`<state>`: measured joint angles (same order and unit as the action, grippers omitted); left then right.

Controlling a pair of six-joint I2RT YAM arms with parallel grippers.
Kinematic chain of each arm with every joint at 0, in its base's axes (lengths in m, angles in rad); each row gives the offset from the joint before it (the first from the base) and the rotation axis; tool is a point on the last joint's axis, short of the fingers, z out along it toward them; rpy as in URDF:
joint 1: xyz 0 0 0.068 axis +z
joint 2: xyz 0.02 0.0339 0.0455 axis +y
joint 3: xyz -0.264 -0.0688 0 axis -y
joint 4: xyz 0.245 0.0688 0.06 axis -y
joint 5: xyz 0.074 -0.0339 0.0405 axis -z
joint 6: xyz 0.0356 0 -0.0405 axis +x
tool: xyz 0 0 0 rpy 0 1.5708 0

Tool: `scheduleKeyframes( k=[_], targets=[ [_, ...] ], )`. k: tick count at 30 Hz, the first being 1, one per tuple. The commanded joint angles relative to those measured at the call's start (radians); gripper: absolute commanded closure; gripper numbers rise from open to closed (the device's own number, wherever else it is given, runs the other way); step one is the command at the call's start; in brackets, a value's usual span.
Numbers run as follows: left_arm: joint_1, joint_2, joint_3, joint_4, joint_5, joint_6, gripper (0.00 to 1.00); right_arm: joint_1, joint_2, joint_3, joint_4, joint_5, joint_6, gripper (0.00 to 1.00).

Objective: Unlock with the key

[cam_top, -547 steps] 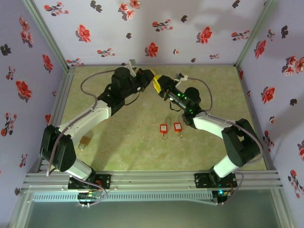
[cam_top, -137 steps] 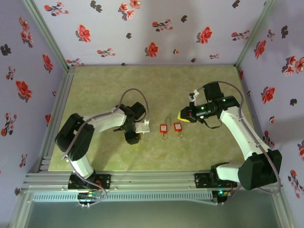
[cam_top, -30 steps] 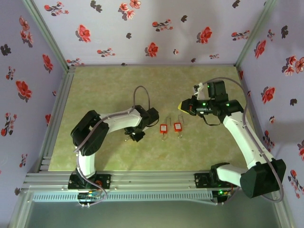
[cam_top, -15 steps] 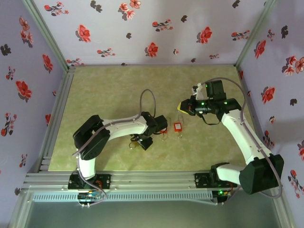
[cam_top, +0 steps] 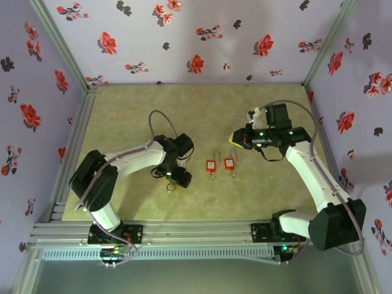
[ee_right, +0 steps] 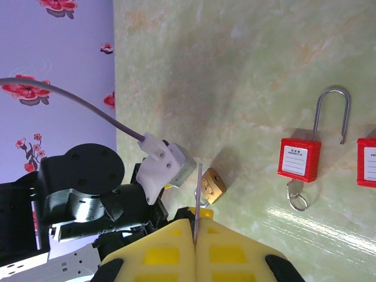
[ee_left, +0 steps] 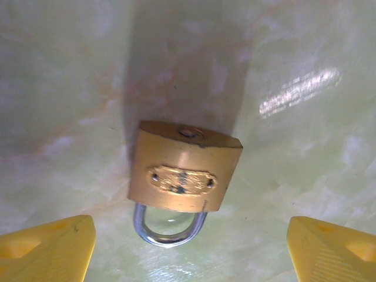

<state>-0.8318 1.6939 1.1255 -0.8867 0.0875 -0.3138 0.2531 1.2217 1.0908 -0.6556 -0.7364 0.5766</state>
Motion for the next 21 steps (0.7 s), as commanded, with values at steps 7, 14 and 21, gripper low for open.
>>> scheduleKeyframes(
  k=[7,14,21],
  targets=[
    [0.056,0.064,-0.03,0.041,0.082,0.172,0.17,-0.002,-0.013,0.005,-0.015,-0.014,-0.01,1.0],
    [0.061,0.116,-0.008,0.031,0.078,0.229,0.2,-0.002,-0.019,0.001,-0.019,-0.008,-0.007,1.0],
    [0.061,0.147,-0.008,0.028,0.067,0.251,0.25,-0.003,-0.026,-0.008,-0.013,-0.003,0.004,1.0]
  ],
)
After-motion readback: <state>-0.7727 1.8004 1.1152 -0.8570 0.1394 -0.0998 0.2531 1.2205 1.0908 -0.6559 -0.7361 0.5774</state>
